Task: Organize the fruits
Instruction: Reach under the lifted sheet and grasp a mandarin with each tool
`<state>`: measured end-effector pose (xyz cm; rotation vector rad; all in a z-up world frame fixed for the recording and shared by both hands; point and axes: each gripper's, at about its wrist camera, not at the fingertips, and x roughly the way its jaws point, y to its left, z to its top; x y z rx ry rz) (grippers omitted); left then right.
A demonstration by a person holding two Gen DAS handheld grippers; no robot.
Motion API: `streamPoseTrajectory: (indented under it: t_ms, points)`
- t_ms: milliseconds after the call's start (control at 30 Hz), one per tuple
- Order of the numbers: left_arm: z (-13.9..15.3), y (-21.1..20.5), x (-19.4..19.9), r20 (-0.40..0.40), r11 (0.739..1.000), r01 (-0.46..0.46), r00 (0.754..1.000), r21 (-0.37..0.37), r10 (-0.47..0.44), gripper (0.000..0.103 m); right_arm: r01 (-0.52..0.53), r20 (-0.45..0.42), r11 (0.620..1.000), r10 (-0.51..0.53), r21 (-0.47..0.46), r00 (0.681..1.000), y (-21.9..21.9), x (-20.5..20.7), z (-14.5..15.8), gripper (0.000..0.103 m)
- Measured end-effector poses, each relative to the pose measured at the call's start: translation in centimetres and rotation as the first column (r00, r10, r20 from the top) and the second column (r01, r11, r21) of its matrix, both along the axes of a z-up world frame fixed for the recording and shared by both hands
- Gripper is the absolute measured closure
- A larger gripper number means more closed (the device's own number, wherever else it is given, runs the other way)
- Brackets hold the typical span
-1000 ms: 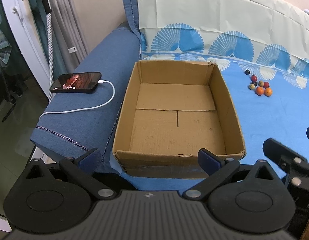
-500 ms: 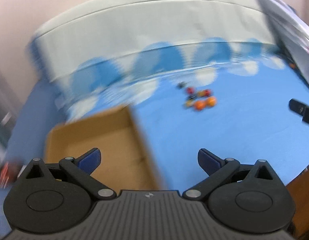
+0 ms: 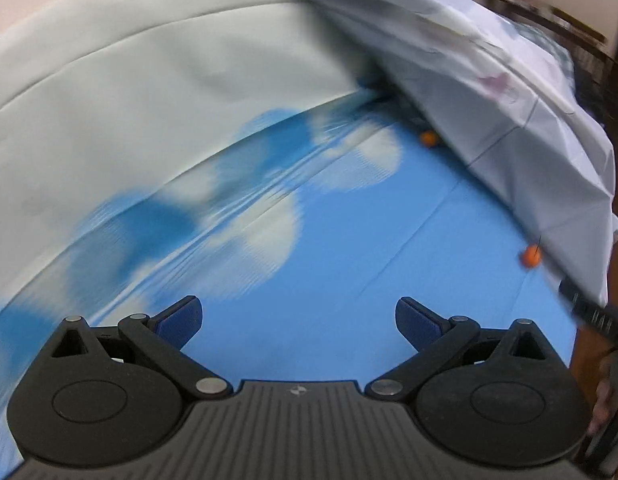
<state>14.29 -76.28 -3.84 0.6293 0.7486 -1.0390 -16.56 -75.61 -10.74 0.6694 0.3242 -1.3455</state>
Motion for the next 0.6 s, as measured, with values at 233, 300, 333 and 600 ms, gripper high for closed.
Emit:
streamPoseTrajectory:
  t_ms: [233, 300, 333, 600]
  points:
    - [-7.1, -22.3, -2.8, 0.023, 0.991, 0.136, 0.99, -0.008, -0.136, 0.0, -0.072, -0.003, 0.993, 0.073, 0.096, 0.997, -13.8, 2.1, -7.6, 0.001]
    - [-9.5, -27.1, -3.5, 0.05, 0.981, 0.195, 0.98, -0.007, -0.194, 0.0, -0.066, 0.009, 0.992, 0.066, 0.106, 0.998, -17.8, 2.2, -9.3, 0.001]
    - [-10.9, -29.5, -3.8, 0.061, 0.974, 0.226, 0.972, 0.008, -0.226, 0.0, -0.06, 0.012, 0.991, 0.059, 0.121, 0.998, -19.0, 2.3, -9.8, 0.001]
    - [-21.4, -42.0, -1.7, 0.017, 0.976, 0.211, 0.977, 0.055, -0.213, 0.0, 0.005, -0.092, 0.992, 0.007, 0.124, 0.996, -22.6, 4.3, -15.1, 0.0]
